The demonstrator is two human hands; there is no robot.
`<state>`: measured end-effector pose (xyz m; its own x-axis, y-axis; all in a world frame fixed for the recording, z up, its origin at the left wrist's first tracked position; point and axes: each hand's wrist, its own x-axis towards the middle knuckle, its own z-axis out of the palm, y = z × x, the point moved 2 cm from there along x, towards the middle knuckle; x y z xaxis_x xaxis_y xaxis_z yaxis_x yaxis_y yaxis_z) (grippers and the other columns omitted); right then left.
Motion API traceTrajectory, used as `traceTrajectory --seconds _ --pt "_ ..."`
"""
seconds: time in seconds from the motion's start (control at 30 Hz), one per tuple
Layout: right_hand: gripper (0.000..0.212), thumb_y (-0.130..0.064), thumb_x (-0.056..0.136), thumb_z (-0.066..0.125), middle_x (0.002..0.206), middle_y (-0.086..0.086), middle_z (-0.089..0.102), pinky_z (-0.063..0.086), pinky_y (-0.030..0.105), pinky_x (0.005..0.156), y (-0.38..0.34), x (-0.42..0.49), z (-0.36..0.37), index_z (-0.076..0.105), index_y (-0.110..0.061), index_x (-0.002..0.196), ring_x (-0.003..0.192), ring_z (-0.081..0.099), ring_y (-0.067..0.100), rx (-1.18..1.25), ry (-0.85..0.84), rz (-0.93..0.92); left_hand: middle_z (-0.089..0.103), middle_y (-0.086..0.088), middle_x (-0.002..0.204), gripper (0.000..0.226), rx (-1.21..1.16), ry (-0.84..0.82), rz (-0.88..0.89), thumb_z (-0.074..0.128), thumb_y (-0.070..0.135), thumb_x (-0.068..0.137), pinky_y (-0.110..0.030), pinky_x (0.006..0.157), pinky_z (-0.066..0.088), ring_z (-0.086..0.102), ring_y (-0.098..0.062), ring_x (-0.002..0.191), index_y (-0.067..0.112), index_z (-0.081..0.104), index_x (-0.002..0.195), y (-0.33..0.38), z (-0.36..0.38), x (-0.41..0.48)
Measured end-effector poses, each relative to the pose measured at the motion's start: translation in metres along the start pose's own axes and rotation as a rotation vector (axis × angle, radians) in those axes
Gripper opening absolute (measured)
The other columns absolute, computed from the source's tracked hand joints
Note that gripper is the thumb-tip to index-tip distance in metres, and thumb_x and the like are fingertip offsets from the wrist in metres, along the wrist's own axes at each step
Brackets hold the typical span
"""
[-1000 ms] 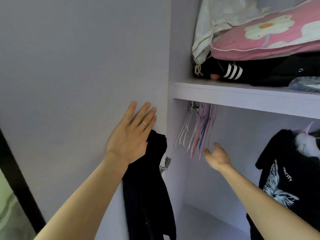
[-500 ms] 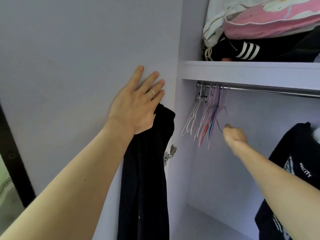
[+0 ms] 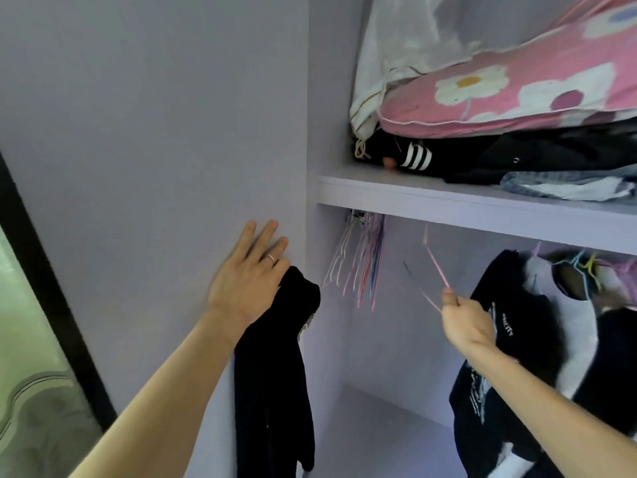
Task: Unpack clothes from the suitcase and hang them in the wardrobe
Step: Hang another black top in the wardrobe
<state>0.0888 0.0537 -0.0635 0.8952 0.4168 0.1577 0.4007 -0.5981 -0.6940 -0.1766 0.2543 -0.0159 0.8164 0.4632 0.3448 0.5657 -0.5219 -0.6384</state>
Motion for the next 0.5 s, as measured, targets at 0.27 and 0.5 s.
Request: traceTrajectory --seconds 0.27,0.5 --pt "0.050 -0.041 0.097 0.054 0.053 -0.003 0.028 0.018 0.025 0.049 0.060 -0.098 -0.113 0.038 -0.019 0.055 0.045 0.023 0.015 0.396 -0.181 0.284 0.065 0.003 0.101 0.031 -1.673 -0.302 -0.405 0.044 0.041 0.103 -0.029 0.083 0.043 0.059 -0.019 0.097 0.016 0.059 0.113 0.079 -0.085 -0.026" --pt "0.055 -0.041 0.096 0.056 0.053 -0.003 0.015 0.008 0.027 0.049 0.096 -0.203 -0.148 0.021 -0.022 0.058 0.045 0.010 0.013 0.760 -0.210 0.395 0.064 0.000 0.116 0.063 -1.935 -0.815 -0.450 0.062 0.066 0.084 -0.033 0.099 0.046 0.060 -0.021 0.110 0.013 0.058 0.116 0.179 -0.102 -0.086"
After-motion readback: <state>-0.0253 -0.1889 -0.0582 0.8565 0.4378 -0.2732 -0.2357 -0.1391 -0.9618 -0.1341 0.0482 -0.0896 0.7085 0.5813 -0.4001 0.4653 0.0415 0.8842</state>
